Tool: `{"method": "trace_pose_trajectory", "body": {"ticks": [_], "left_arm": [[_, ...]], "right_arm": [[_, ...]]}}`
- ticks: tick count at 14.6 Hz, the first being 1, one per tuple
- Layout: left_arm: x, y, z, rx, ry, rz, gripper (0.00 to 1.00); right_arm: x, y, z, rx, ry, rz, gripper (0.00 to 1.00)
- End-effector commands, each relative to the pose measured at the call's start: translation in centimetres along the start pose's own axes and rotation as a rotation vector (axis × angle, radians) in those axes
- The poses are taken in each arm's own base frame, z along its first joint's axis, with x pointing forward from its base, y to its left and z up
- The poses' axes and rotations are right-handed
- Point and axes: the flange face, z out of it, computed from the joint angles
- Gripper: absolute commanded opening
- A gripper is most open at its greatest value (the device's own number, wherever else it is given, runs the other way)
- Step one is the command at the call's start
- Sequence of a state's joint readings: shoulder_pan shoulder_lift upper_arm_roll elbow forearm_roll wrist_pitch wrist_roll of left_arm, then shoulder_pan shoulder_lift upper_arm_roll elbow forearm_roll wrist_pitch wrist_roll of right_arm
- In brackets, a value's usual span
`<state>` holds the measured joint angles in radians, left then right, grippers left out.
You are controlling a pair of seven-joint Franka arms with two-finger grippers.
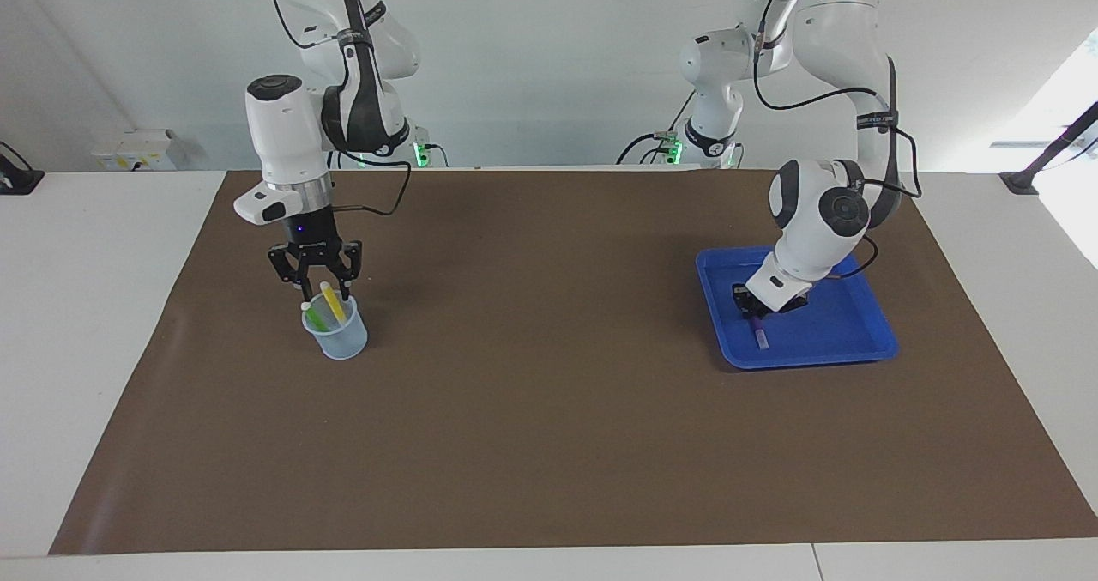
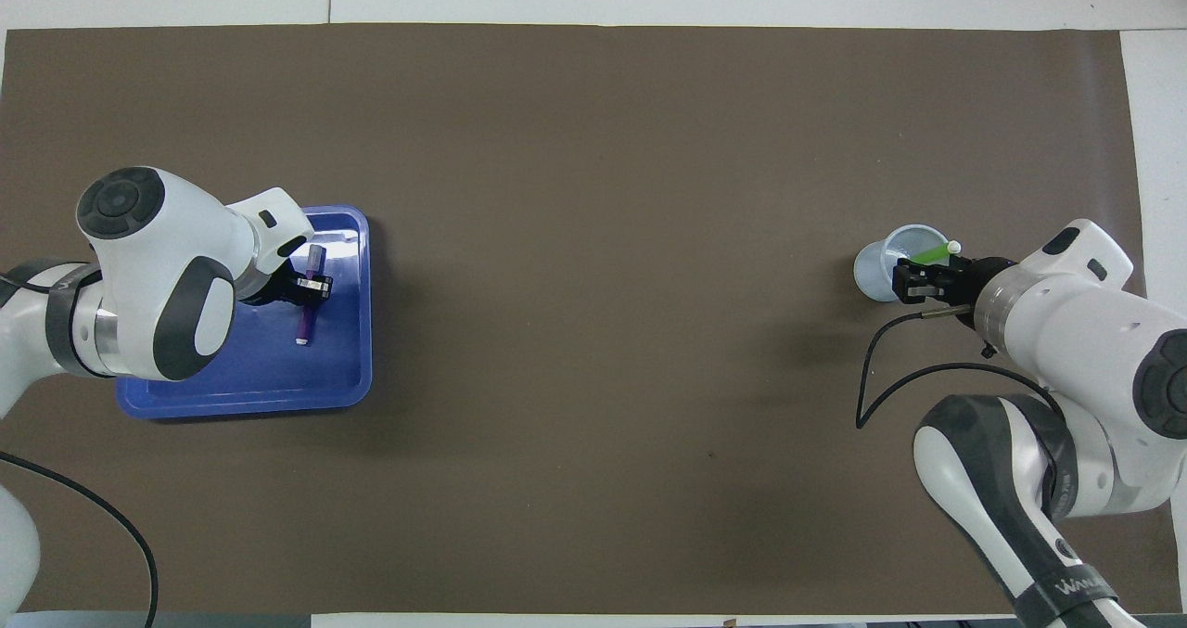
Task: Transfer and insert pens with both arms
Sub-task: 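Grasp the purple pen with the left gripper while the right gripper releases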
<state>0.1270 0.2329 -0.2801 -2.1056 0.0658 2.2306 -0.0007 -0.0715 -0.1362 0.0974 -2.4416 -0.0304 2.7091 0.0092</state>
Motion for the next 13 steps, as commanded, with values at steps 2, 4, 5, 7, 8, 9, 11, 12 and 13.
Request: {"method": "trace_pose_trajectory", "body": {"ticks": [2,4,5,7,8,9,11,12,13], "left_arm": [[0.1,-0.8,0.5,0.018,0.000,-0.015,0.00],[0.4,-1.3,-0.5,0.018,-0.017,-0.026,0.00],[0.8,-1.5,-1.3,0.016,-0.025,-0.032,0.00],[1.1,-1.8,-2.8,0.009,-0.046,-0.045,0.00],[1.2,-1.8,-3.6,-0.019,-0.059,-0.065,0.00],[1.3,-2.2,-4.5,-0.059,-0.069,-0.098,0.00],[1.4,-3.0,-6.6,-0.144,-0.102,-0.159,0.00],[1.5,-3.1,-7.7,-0.179,-0.118,-0.194,0.00],[1.5,-3.0,-8.5,-0.195,-0.129,-0.236,0.00]], "right_arm": [[2.1,-0.3,-1.4,0.000,-0.017,0.024,0.96],[3.7,-0.4,-2.9,-0.002,-0.060,0.024,1.00],[4.4,-0.3,-3.8,-0.004,-0.081,0.029,1.00],[6.0,-0.4,-5.5,-0.006,-0.129,0.041,1.00],[6.9,-0.4,-6.2,-0.007,-0.159,0.046,1.00],[7.9,-0.5,-7.0,-0.006,-0.183,0.042,1.00],[9.9,-1.3,-8.4,-0.001,-0.230,0.038,1.00],[10.7,-1.4,-9.1,-0.002,-0.244,0.048,1.00],[11.3,-1.3,-9.6,-0.003,-0.258,0.053,1.00]]}}
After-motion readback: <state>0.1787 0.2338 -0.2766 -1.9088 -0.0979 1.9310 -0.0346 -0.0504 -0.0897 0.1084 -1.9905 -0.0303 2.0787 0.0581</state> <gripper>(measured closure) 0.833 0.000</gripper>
